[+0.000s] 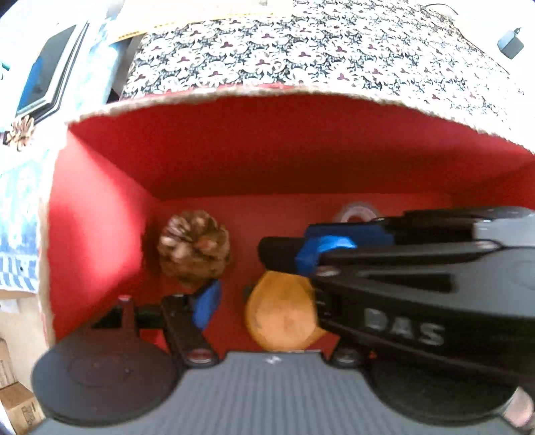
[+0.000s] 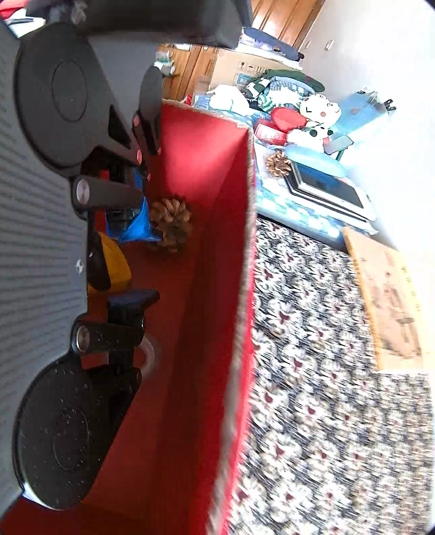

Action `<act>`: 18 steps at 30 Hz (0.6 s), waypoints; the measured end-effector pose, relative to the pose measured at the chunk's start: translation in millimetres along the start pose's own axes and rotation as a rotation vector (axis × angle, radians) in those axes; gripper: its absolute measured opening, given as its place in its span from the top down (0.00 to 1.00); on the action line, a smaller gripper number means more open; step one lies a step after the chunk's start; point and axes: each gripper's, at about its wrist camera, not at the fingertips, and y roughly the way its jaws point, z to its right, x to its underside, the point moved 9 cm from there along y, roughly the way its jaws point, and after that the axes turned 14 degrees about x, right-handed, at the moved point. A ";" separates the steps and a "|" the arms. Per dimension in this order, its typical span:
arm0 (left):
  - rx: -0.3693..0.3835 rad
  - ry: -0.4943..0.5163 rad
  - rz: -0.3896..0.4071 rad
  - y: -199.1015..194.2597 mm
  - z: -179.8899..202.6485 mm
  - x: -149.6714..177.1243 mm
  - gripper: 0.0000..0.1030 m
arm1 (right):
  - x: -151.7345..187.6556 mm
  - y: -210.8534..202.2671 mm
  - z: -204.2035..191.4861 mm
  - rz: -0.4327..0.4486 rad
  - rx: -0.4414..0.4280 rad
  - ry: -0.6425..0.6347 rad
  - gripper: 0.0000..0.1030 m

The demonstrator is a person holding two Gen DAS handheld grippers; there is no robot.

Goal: Organize rigid objects
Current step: 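Lower the yellow block into the red box and open the right gripper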

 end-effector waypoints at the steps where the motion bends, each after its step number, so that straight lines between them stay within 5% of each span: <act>1: -0.006 0.004 0.006 0.8 0.6 -2.8 0.40 | -0.5 -3.6 1.3 0.009 0.019 -0.017 0.86; 9: -0.001 0.109 0.096 -23.2 10.0 -11.4 0.39 | -0.2 -24.4 22.8 0.020 0.027 -0.025 0.86; 18: 0.024 0.180 0.187 -47.9 13.9 12.0 0.36 | 25.7 -16.8 19.5 -0.142 -0.019 0.058 0.86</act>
